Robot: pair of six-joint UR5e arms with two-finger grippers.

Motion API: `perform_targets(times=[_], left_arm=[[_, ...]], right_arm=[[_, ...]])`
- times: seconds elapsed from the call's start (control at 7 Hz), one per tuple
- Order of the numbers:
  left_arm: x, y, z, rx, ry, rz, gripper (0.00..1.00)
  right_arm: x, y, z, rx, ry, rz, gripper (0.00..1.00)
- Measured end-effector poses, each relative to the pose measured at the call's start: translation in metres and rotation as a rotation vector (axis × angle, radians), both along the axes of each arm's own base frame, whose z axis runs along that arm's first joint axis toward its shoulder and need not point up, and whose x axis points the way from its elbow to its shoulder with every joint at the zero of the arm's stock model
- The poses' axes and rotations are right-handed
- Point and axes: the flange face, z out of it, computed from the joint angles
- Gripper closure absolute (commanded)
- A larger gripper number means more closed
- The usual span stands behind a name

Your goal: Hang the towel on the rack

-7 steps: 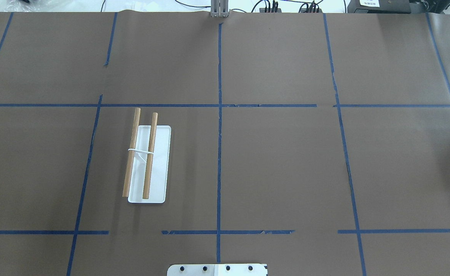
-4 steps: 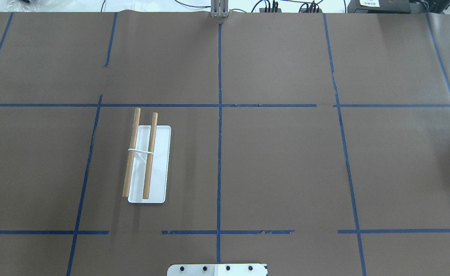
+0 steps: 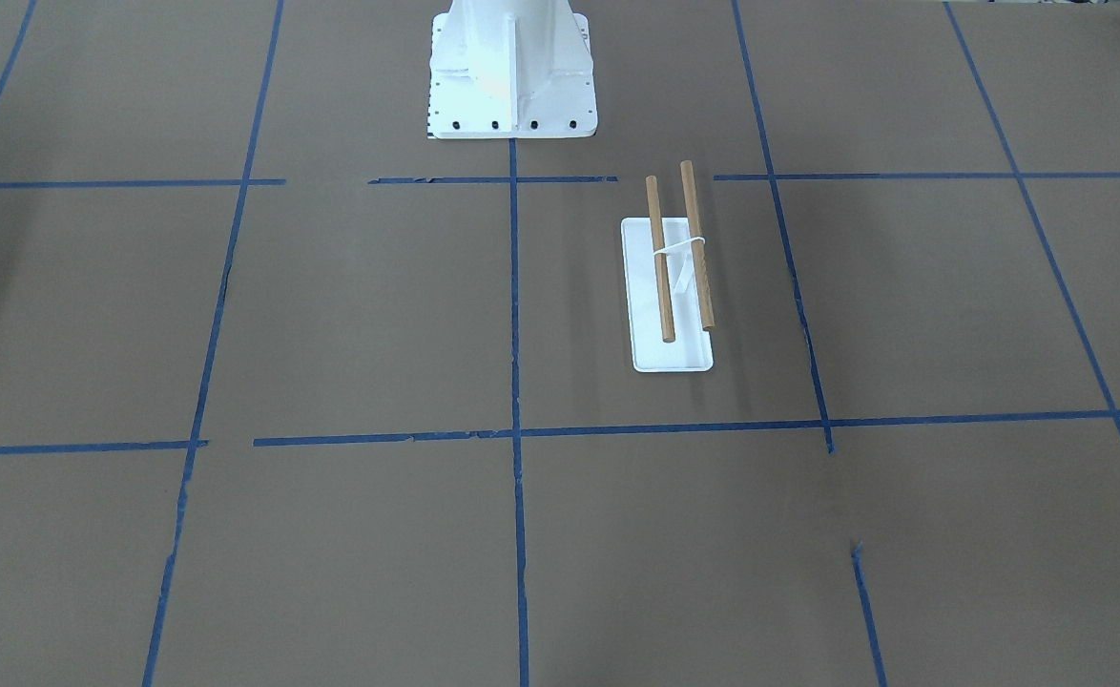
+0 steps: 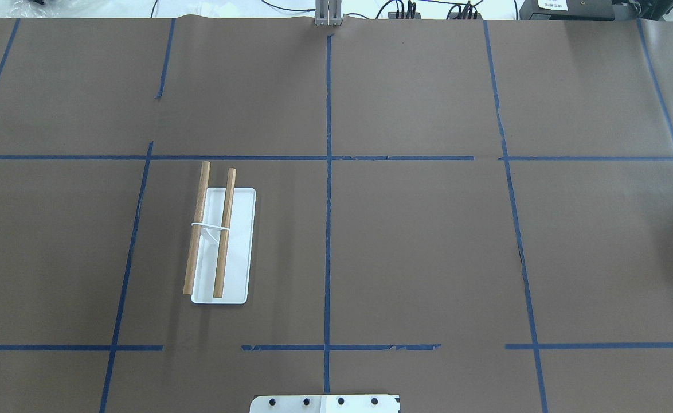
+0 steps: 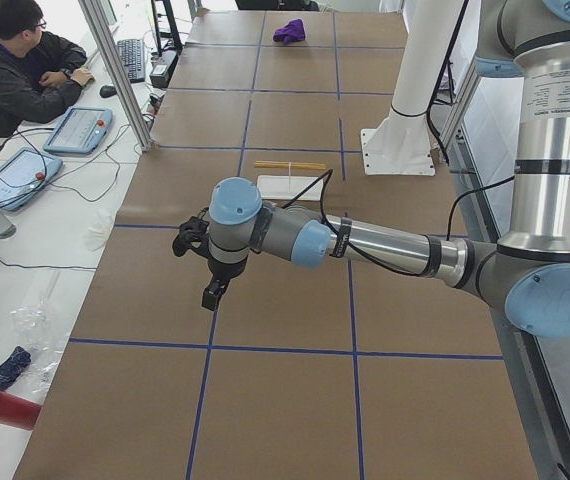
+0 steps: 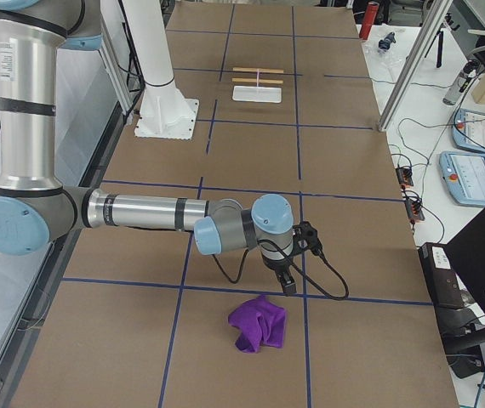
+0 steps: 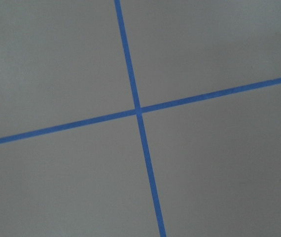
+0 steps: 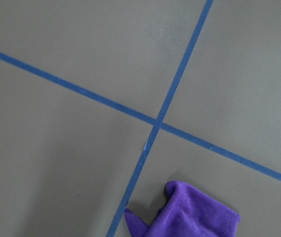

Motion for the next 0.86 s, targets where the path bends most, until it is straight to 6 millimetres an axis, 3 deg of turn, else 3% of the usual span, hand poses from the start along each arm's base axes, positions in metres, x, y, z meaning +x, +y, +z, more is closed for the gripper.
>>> perform_targets(times=[0.29,0.43,0.57,0.71,0.86], left_arm=[[0.001,-0.006,0.005,0.067,0.009,-0.02,0.0],[0.001,-0.007,0.005,0.061,0.02,-0.042,0.0],[0.001,-0.007,0.004,0.055,0.028,-0.055,0.0],[0.001,-0.007,0.003,0.053,0.031,-0.06,0.0],[0.001,-0.007,0.002,0.053,0.032,-0.062,0.0]], right_arm=[[-0.009,0.04,0.058,0.082,0.042,-0.135,0.04],[-0.009,0.053,0.089,0.097,0.058,-0.195,0.15],[-0.011,0.062,0.111,0.1,0.077,-0.237,0.64],[-0.016,0.066,0.123,0.096,0.104,-0.269,1.0],[-0.021,0.068,0.13,0.097,0.137,-0.296,1.0]])
